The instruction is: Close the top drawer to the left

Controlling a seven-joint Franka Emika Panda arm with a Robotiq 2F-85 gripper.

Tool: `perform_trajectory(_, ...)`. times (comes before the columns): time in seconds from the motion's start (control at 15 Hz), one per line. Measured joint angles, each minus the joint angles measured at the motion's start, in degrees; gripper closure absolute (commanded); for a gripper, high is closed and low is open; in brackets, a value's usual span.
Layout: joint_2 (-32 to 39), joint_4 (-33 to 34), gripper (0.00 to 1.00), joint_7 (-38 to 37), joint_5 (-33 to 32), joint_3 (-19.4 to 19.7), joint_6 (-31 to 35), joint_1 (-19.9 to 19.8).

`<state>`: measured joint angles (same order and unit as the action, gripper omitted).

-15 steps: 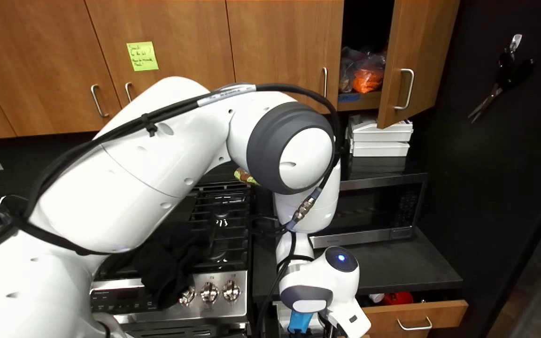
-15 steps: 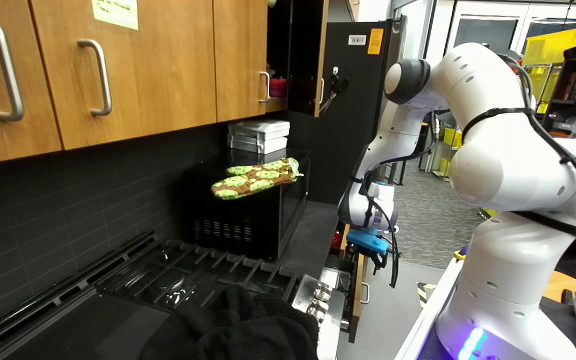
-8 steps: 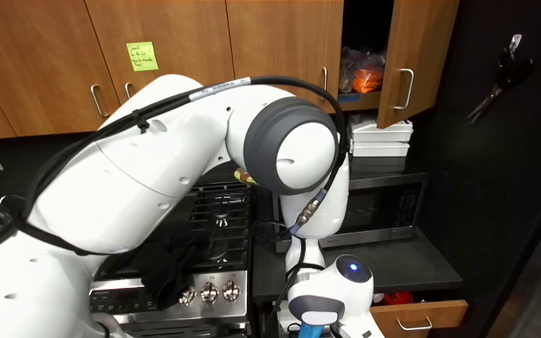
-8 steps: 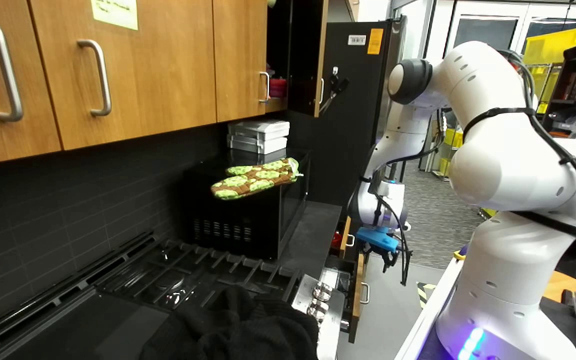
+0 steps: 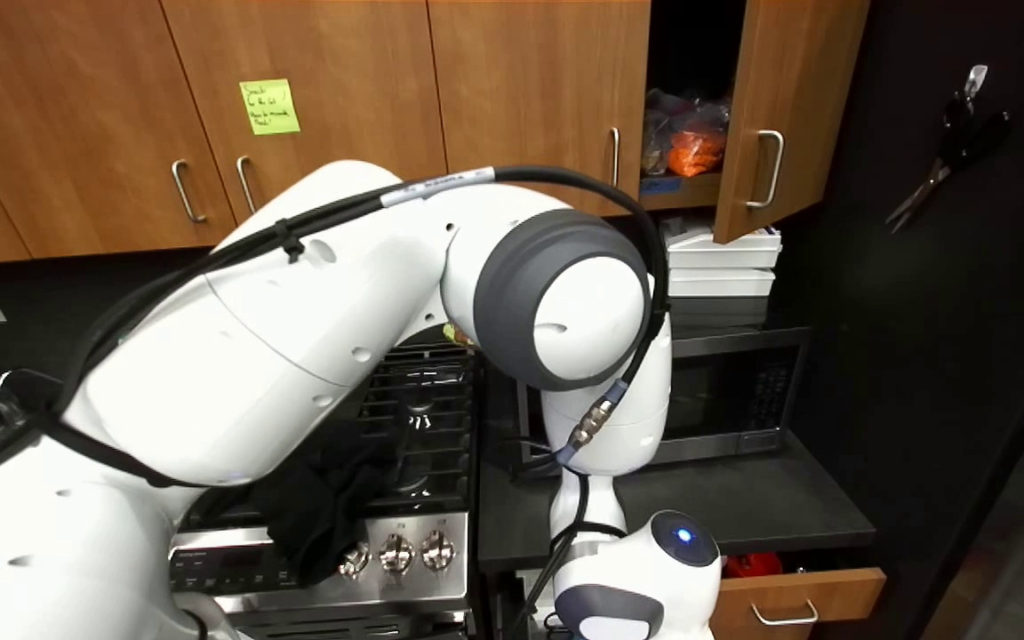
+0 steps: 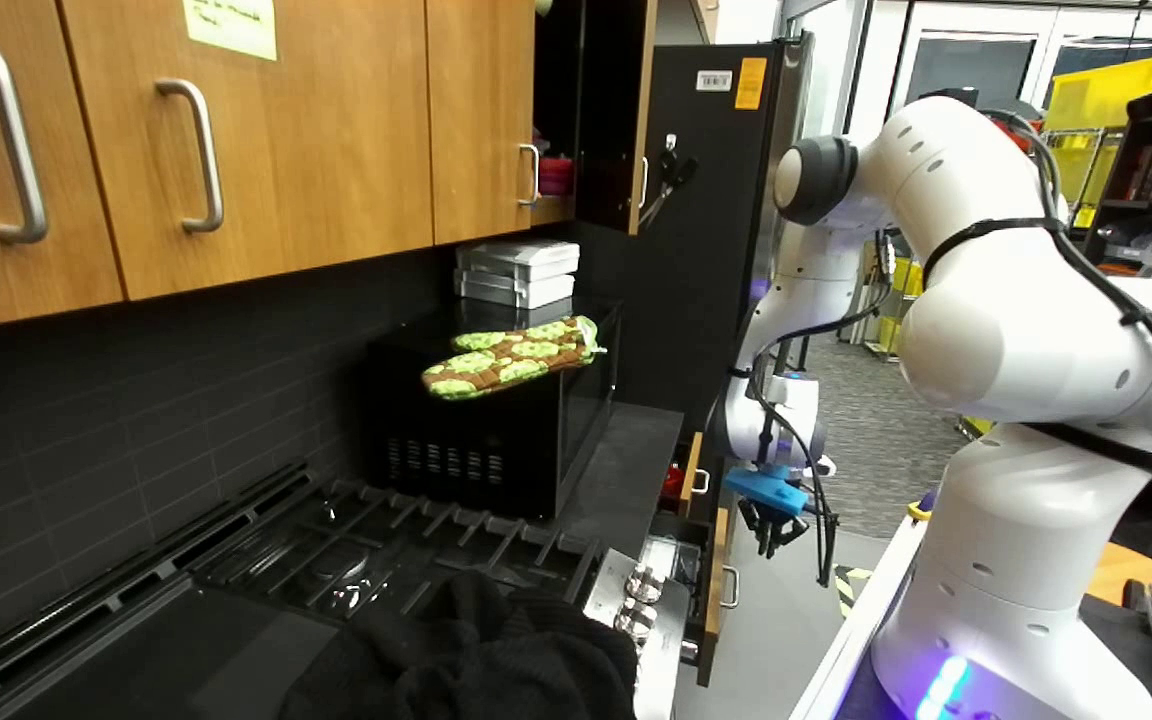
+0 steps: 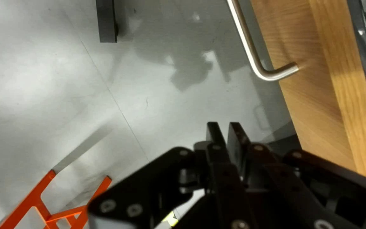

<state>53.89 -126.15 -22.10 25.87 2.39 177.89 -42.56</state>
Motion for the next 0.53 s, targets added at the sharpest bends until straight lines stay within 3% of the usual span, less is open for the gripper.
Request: perform_trajectory(0.53, 8.15, 10.44, 1.0, -1.01, 0.12, -1.55, -2.92, 3.5)
